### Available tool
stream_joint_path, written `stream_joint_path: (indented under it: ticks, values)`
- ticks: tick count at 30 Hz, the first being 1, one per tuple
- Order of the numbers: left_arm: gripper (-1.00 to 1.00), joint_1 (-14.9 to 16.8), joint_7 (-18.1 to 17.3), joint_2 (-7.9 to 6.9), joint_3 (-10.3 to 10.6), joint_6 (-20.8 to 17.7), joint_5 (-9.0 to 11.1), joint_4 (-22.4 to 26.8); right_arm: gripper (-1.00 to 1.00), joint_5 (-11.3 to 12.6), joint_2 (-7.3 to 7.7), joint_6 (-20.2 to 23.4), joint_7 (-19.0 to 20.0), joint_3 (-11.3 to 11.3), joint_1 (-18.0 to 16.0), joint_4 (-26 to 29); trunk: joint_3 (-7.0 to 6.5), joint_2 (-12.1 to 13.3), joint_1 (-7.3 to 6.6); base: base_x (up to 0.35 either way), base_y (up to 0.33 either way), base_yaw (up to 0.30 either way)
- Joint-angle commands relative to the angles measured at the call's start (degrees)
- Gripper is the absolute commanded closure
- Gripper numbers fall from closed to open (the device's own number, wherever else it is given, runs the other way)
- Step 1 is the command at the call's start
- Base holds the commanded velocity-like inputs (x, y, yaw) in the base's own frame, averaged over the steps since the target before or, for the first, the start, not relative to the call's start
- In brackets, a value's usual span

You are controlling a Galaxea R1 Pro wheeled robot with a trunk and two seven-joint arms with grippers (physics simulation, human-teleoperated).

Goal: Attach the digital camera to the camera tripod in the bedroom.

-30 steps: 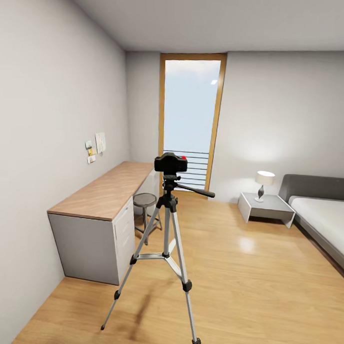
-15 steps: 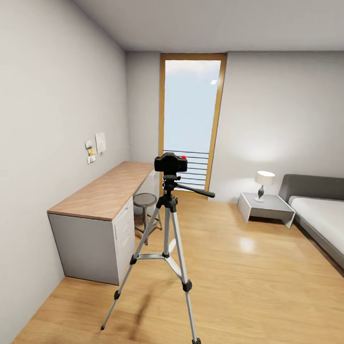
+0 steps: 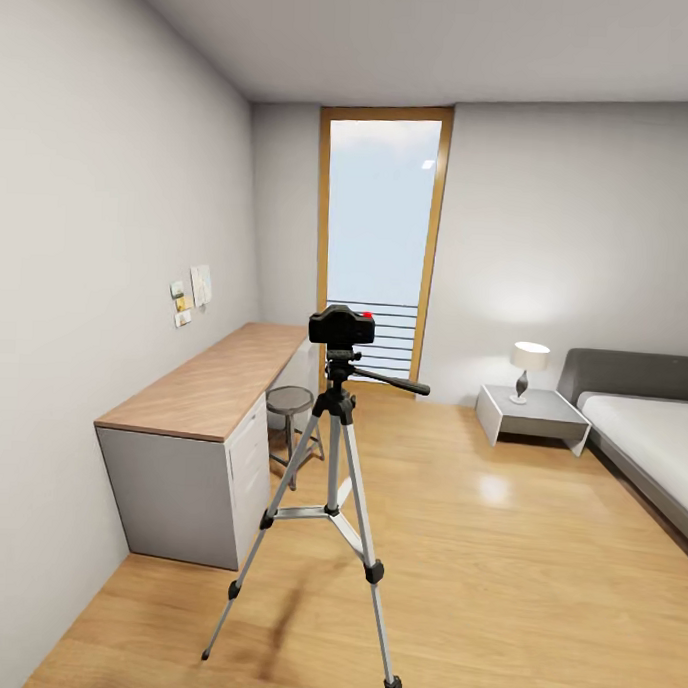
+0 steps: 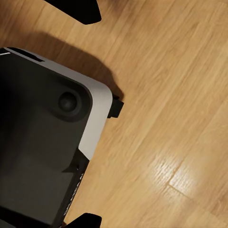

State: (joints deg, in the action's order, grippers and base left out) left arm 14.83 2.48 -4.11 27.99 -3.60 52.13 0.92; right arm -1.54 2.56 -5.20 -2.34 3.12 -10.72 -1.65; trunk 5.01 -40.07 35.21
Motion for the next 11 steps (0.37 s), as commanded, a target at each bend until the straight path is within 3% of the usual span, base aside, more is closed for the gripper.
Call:
stream_joint_path:
  ticks: [1,11]
  values:
    - [-1.0,0.03,0.25,-0.02,0.48,-0.26,0.45,0.09,-1.0,-0.18,-0.01,-0.3,-0.21,0.3,-0.09,-0.16,0.1,-0.08,0.01,0.0,0.0,0.0]
    - [-1.0,0.03,0.25,-0.02,0.42,-0.25,0.42,0.12,-1.0,-0.12,-0.01,-0.27,-0.21,0.28,-0.09,-0.18,0.1,-0.08,0.01,0.0,0.0,0.0]
